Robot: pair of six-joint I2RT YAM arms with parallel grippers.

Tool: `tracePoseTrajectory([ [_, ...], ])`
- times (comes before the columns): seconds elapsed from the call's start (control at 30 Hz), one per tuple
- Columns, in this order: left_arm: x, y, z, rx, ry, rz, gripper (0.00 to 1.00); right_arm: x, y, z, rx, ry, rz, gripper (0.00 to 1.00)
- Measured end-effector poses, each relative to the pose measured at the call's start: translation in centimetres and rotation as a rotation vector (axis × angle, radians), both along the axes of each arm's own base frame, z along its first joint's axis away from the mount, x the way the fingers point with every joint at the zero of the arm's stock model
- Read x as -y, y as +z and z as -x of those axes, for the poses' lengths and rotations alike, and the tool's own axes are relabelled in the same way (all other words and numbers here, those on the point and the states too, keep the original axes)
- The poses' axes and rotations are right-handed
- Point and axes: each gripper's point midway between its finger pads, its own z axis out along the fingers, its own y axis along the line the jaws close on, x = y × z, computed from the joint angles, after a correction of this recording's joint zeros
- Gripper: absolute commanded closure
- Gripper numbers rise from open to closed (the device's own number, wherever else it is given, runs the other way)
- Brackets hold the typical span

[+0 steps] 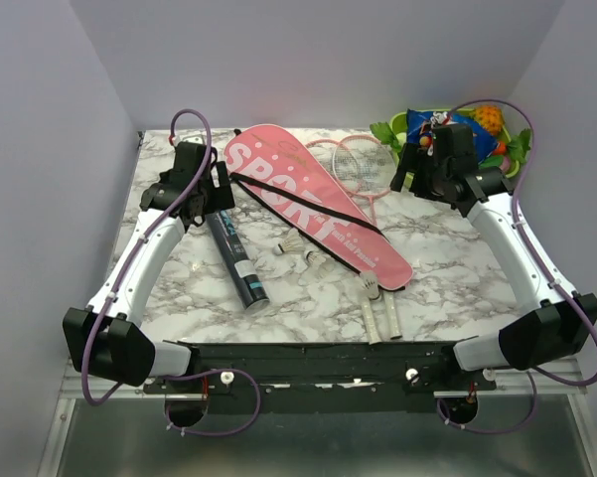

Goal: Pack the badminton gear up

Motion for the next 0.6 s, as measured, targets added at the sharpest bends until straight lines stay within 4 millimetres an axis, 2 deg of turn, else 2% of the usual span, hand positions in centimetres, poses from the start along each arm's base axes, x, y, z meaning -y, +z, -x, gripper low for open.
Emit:
tracePoseTrajectory([
  [0.2,0.2,0.2,0.2,-0.002,-0.005,0.010,0.01,0.3,1.9,-0.2,0.040,-0.015,0.009,0.00],
  [0.6,-0.2,-0.4,1.0,-0.042,0.021,0.016,0.01,0.5,1.7,0.0,0.032,-0.005,0.023,0.00],
])
